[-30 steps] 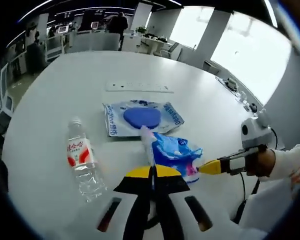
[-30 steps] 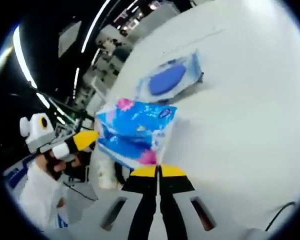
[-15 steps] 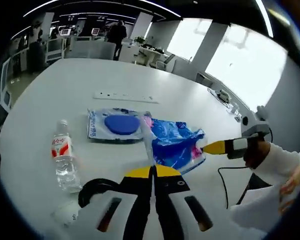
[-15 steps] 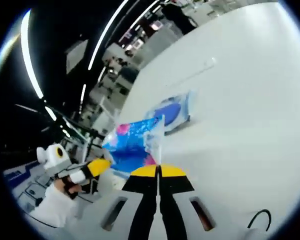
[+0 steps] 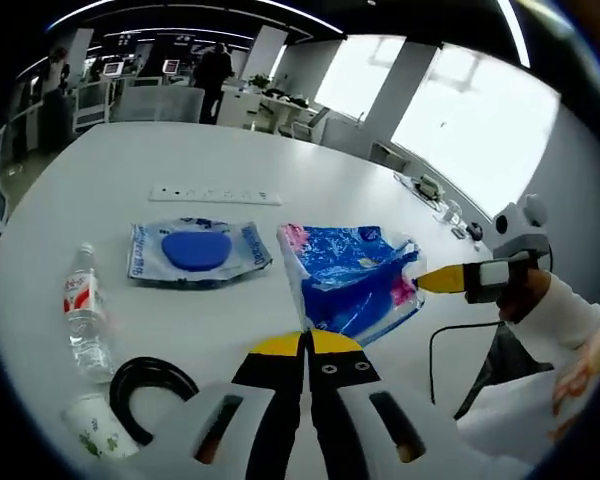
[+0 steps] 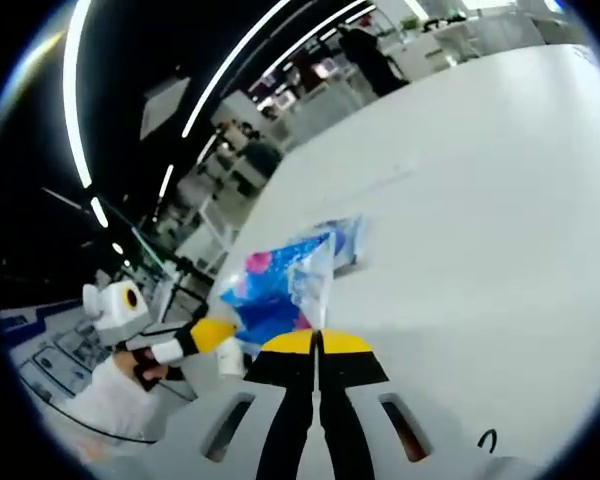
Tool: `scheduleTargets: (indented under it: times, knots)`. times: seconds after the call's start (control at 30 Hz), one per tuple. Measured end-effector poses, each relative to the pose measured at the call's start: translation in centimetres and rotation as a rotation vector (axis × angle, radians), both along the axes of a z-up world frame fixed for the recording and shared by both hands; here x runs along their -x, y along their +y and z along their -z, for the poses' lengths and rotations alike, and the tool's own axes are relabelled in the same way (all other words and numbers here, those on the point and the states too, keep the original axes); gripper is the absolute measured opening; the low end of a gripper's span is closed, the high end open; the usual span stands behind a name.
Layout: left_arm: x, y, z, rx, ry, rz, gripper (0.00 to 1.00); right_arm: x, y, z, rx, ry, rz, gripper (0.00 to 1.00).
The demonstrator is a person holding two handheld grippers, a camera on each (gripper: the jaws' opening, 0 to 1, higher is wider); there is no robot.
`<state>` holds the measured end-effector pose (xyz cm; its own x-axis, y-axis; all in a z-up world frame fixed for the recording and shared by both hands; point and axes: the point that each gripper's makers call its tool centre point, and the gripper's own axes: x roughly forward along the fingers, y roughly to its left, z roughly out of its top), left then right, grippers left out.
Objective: Arrange the tabletop items into an orderly group along one side of the table until the central work area is clear of visible clutter.
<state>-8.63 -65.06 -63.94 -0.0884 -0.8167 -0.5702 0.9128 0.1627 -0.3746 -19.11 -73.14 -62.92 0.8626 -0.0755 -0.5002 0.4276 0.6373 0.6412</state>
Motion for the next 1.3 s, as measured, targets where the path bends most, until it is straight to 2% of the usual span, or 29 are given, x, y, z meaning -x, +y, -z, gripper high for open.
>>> scheduleTargets:
  times: [0.2, 0.33, 0.7, 0.83, 0.97, 1.2, 1.3]
  knots:
    - [0.7, -0.7, -0.2, 0.005, 0.005, 0.021, 0.0, 0.5, -0.7, 0.0, 0.052, 0.018, -0.009, 0.0]
    - [0.7, -1.2, -0.3, 0.011, 0.003, 0.021, 0.0, 0.8, -1.2, 0.0, 0.039, 0.004, 0.006, 0.0]
    - [1.2, -3.7, 0.0, 0.004, 0.014, 0.063, 0.0, 1.6, -3.1, 0.2, 0.045, 0.029, 0.038, 0.0]
    - [1.4, -5.3, -0.1, 0.008, 0.03, 0.071, 0.0, 1.7, -4.9, -0.2, 0.063, 0.035, 0.045, 0.0]
    - [1.7, -6.8, -0.3, -0.014, -0.018, 0.126, 0.0, 1.5, -6.7, -0.4, 0.083, 0.042, 0.047, 0.0]
    - [1.3, -9.1, -0.5, -0.038, -0.034, 0.16, 0.0, 1.0, -9.1, -0.2, 0.107, 0.051, 0.045, 0.0]
    - [0.8, -10.4, 0.0, -0.058, -0.027, 0.159, 0.0, 0.7, -10.0, 0.2, 0.133, 0.065, 0.031, 0.0]
